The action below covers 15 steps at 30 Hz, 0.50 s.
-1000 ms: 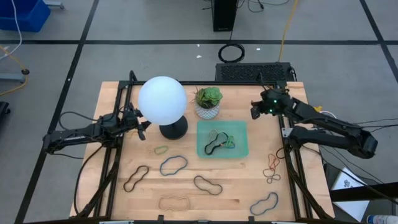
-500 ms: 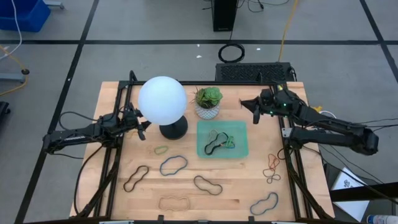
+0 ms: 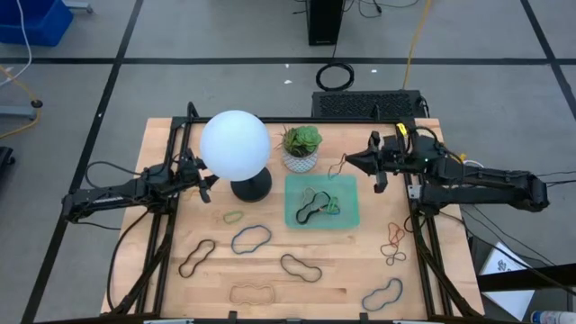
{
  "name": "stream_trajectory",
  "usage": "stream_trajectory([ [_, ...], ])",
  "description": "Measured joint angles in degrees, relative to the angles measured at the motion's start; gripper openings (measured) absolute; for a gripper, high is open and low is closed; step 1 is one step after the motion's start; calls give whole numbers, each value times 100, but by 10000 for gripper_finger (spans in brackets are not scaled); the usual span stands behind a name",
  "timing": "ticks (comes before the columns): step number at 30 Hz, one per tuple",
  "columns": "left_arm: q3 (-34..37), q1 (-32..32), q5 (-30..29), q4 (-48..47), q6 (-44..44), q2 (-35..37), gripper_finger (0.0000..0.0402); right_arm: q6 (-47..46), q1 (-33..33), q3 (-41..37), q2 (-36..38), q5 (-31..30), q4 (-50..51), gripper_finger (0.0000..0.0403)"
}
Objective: Pick and place rubber bands into bin
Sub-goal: Put the top violet rubber band into the blue bin
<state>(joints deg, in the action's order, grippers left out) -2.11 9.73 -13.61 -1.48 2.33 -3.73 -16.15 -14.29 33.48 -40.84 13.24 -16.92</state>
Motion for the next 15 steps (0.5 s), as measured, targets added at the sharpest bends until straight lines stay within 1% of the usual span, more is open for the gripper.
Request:
stream_trajectory([
  [3, 2, -1, -1, 0, 0, 0, 186, 62, 310, 150, -81, 188, 100, 0],
  [10, 0, 0, -1, 0, 0, -2, 186, 84, 1000, 249, -563, 188, 701, 0],
  [12, 2, -1, -2, 0, 0, 0, 186, 80, 1165, 249, -794, 141, 842, 0],
  [15, 0, -1, -2, 0, 0, 0, 186, 82, 1401, 249, -1182, -205, 1098, 0],
])
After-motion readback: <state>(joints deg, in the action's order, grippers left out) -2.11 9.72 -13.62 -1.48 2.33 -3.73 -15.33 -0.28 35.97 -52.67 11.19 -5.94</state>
